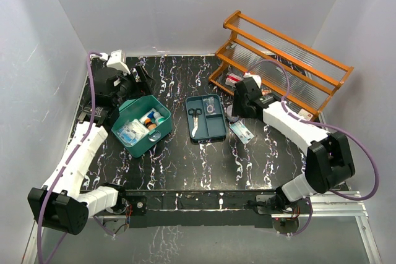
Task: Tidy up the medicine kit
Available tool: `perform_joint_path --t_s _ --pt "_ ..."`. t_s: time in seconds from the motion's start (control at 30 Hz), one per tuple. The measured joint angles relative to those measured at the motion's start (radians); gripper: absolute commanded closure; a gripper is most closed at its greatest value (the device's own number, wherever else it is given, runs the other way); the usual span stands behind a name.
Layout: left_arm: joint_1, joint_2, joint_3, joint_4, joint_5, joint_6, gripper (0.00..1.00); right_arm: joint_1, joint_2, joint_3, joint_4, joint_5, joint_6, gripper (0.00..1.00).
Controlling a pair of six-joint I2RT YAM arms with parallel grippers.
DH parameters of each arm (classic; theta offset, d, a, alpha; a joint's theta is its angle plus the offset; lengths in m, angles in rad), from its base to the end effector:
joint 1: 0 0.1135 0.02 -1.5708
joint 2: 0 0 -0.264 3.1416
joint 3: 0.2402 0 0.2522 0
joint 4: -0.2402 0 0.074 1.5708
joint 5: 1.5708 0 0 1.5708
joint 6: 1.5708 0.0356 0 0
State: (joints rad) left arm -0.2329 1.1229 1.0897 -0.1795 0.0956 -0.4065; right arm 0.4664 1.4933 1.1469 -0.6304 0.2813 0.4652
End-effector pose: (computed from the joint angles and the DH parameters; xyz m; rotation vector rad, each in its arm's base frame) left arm 0.2517 -0.0632 0.3802 -0.0875 1.8132 -0.5425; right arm 0.2821 0.1310 0.2603 0.1064 2.4896 0.0273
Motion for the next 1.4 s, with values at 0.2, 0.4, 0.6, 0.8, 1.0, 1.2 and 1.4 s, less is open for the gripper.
perform_joint_path --t_s 0.2,0.4,0.6,0.8,1.0,1.2,1.4 --pt "0.000 0.000 -0.008 0.002 0.009 -0.009 0.22 -0.044 -0.023 -0.185 0.059 -0.077 0.000 0.49" --pt "0.000 0.000 -0.008 0.007 0.011 -0.013 0.22 -0.059 0.049 -0.201 0.111 -0.110 -0.027 0.57" --pt "0.000 0.000 -0.008 0.007 0.011 -0.013 0.22 -0.059 0.121 -0.201 0.145 -0.118 -0.054 0.62" --pt "0.000 0.000 -0.008 0.007 0.011 -0.013 0.22 -0.060 0.151 -0.204 0.150 -0.124 -0.072 0.68" --pt "0.000 0.000 -0.008 0.008 0.011 -0.013 0.22 -0.063 0.151 -0.208 0.150 -0.127 -0.063 0.88" --pt "0.000 0.000 -0.008 0.008 0.011 -0.013 0.22 -0.063 0.146 -0.208 0.133 -0.127 -0.021 1.00" --pt "0.000 0.000 -0.008 0.015 0.011 -0.013 0.22 -0.063 0.135 -0.208 0.097 -0.127 0.008 0.87"
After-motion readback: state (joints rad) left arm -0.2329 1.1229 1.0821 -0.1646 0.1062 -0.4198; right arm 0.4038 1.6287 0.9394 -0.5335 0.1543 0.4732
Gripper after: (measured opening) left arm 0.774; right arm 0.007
